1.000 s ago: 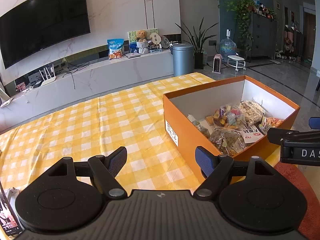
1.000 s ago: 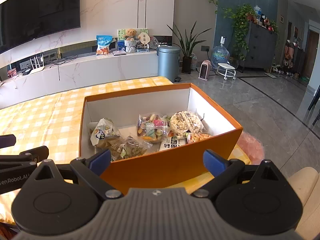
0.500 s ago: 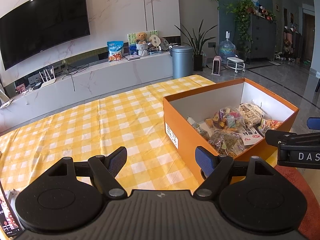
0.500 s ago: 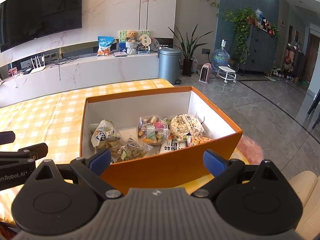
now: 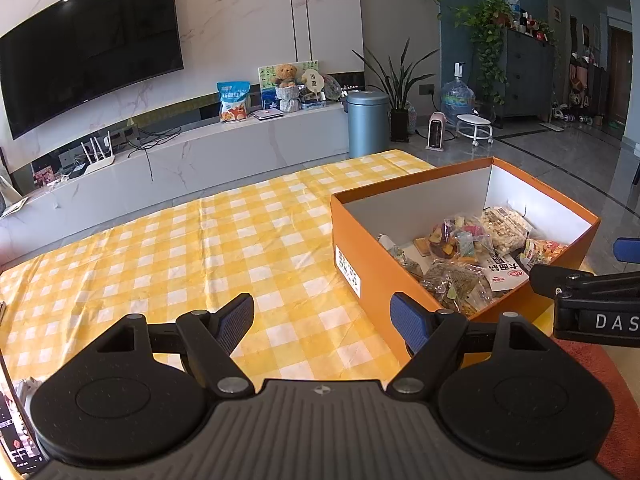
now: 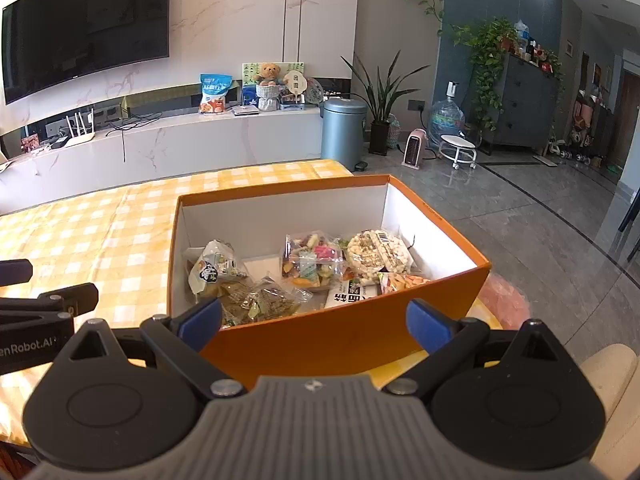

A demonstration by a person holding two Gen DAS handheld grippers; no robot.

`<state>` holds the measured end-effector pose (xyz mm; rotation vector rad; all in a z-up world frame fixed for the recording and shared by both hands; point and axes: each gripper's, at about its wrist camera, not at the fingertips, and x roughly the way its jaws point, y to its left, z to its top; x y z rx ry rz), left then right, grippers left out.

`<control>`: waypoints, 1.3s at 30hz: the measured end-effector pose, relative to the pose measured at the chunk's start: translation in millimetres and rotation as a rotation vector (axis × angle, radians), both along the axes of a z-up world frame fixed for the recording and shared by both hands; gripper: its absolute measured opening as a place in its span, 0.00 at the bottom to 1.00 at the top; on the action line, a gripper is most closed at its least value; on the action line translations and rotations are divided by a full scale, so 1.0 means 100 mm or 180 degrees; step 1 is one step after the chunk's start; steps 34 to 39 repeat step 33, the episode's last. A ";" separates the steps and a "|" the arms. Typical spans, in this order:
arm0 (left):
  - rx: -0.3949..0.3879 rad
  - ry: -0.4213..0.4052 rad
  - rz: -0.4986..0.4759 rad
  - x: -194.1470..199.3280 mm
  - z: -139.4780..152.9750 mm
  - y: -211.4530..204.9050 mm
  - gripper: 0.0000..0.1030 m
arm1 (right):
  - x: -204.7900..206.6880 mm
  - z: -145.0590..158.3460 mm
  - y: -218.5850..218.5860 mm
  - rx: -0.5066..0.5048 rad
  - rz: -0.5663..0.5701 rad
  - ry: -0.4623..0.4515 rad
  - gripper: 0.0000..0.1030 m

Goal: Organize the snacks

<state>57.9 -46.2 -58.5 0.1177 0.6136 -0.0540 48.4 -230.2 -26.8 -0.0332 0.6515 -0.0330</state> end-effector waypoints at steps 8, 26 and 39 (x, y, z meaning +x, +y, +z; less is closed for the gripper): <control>-0.0002 0.0005 -0.0001 0.00 0.00 0.01 0.89 | 0.01 -0.01 -0.01 0.0014 -0.0007 0.0008 0.94; -0.0029 0.0022 0.0016 -0.03 0.00 0.02 0.89 | 0.02 -0.05 0.05 0.0026 0.0066 0.0052 0.94; -0.0049 0.0015 0.0001 -0.04 -0.01 0.02 0.89 | 0.01 -0.06 0.08 0.0023 0.0087 0.0061 0.94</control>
